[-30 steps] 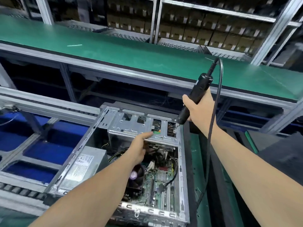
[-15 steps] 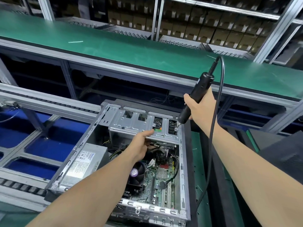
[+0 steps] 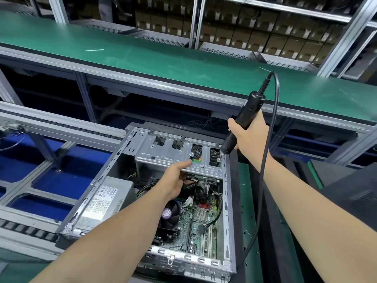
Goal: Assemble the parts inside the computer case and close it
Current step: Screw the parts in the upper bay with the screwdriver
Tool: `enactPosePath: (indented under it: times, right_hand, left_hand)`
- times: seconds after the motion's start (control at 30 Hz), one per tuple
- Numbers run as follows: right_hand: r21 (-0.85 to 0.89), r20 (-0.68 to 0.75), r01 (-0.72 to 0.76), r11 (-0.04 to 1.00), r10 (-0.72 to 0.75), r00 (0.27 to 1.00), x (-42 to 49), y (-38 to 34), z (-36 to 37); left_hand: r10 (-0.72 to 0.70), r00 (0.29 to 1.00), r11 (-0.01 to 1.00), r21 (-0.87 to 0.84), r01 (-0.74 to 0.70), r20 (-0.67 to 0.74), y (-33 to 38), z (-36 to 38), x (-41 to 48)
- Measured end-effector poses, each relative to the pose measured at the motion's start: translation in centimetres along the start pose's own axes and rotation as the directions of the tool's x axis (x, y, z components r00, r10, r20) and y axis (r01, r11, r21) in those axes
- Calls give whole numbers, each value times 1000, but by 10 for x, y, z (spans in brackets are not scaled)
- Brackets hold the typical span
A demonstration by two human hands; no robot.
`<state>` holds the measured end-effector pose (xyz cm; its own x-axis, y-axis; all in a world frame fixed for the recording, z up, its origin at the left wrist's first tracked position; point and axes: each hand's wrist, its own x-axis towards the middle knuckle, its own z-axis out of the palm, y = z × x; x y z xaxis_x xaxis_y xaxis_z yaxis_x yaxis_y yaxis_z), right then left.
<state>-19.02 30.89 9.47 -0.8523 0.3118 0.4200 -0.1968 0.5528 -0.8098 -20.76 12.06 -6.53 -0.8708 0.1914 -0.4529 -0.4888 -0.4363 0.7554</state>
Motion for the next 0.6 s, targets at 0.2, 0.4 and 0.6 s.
enactPosePath:
  times: [0.2,0.4,0.6]
  right_hand:
    - [-2,126,15,1000,-15,992,3,3,-4]
    - [28,129,6,1000,-9,992,2,0,-2]
    - [16,152,12,1000,-14,988,4,2,-1]
  left_hand:
    - [0,1000,1000,-1,0,-16,0,1,0]
    - [8,1000,1000,0,-8,-21,1,3,-3]
    - [2,1000,1000,2,-2,-14,2,3,-5]
